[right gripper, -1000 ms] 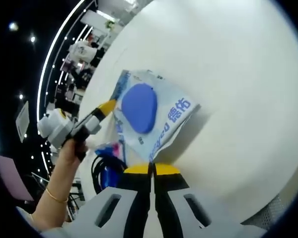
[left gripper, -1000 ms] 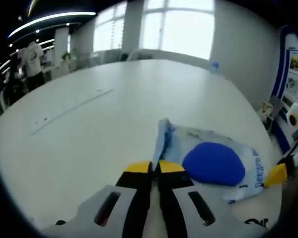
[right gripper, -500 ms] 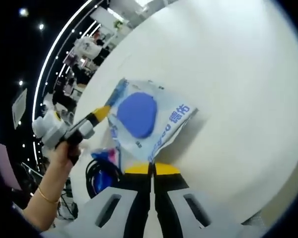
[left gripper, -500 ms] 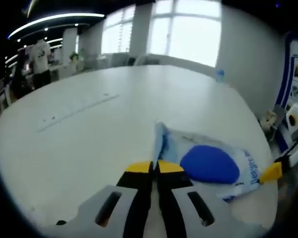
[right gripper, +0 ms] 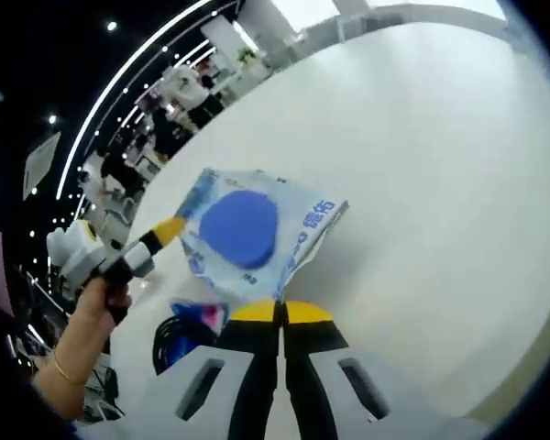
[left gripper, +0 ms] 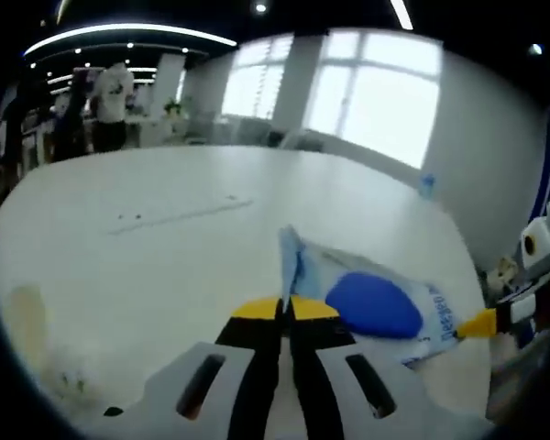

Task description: Arrange the tabletop items into an orderly group along one side of the table until the central work area is clear of visible clutter.

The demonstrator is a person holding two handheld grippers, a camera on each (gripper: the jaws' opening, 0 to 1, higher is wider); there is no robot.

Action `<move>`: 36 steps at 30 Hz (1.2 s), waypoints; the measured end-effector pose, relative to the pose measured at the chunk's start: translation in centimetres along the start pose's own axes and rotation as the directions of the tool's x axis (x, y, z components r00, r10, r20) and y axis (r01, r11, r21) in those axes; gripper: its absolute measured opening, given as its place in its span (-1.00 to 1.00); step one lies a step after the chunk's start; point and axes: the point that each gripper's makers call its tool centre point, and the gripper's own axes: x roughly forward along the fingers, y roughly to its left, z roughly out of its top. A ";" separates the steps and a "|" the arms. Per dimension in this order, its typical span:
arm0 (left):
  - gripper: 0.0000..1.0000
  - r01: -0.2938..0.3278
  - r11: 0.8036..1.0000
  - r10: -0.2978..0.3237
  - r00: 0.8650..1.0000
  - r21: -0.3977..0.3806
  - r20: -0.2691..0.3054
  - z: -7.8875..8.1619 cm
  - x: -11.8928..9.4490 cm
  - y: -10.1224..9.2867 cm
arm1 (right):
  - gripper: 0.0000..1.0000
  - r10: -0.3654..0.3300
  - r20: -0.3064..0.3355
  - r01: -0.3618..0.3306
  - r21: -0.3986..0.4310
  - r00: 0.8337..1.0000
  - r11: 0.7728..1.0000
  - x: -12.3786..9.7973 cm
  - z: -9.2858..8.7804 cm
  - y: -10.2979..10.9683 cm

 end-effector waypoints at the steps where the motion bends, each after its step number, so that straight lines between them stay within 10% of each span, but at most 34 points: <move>1: -1.00 -0.007 1.000 0.007 1.000 -0.018 0.006 0.1 -0.3 0.2 | -0.98 -0.003 0.007 0.003 -0.014 1.000 1.000 0.1 0.4 0.1; 17: -1.00 -0.129 0.981 0.146 0.982 -0.143 0.120 0.5 -4.6 3.6 | -0.98 0.032 0.033 -0.025 -0.194 0.999 0.981 3.6 5.4 2.8; 36: -1.00 -0.253 0.903 0.329 0.927 -0.348 0.181 -0.7 -6.2 6.8 | -0.98 0.087 0.024 -0.074 -0.333 0.996 0.940 8.5 8.6 5.0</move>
